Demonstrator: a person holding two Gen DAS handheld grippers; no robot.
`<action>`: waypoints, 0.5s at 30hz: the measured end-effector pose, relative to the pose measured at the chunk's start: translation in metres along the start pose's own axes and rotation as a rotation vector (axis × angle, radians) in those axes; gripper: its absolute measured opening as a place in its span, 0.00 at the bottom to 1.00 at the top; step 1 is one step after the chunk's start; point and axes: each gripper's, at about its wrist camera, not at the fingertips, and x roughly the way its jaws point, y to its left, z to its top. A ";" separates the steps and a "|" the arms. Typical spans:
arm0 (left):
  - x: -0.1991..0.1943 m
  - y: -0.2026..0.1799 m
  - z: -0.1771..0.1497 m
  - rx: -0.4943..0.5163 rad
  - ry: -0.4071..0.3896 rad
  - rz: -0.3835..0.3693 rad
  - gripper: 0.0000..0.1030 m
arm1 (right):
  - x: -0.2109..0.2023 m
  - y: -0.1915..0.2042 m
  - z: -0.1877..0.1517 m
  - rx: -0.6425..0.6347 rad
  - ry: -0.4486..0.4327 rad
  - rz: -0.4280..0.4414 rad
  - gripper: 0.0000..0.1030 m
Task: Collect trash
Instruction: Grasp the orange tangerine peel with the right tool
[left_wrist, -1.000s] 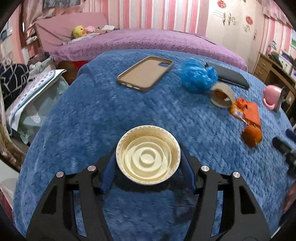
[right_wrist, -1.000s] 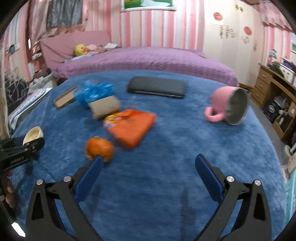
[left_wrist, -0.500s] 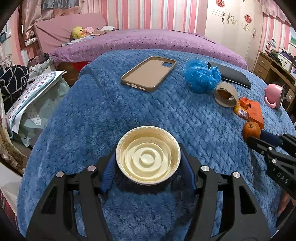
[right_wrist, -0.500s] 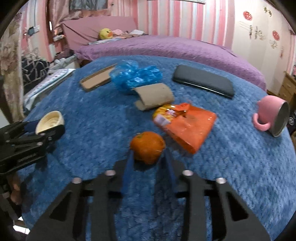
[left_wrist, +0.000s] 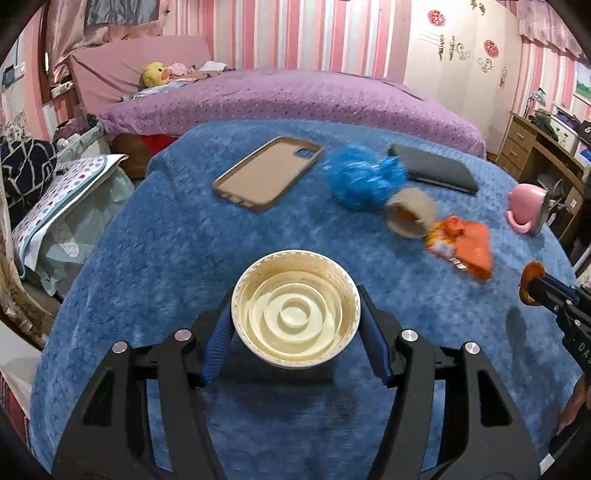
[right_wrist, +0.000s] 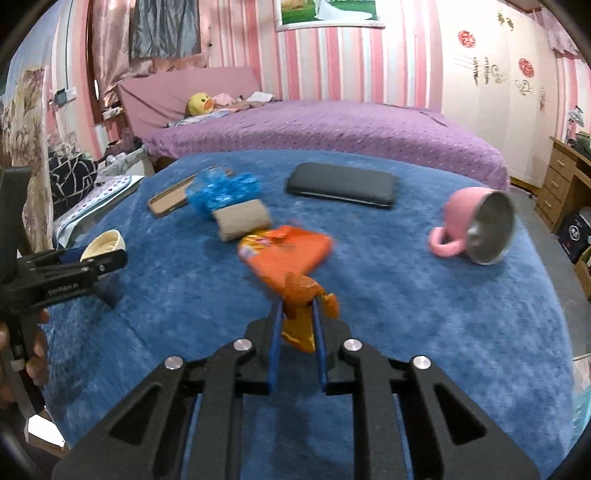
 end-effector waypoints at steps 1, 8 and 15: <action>-0.002 -0.005 0.001 0.000 -0.003 -0.008 0.59 | -0.005 -0.007 -0.001 -0.007 -0.002 -0.011 0.16; -0.002 -0.040 0.002 0.017 0.000 -0.043 0.59 | -0.023 -0.052 -0.012 -0.005 0.010 -0.095 0.16; 0.008 -0.060 -0.002 0.053 0.020 -0.043 0.59 | -0.019 -0.086 -0.023 0.038 0.047 -0.143 0.22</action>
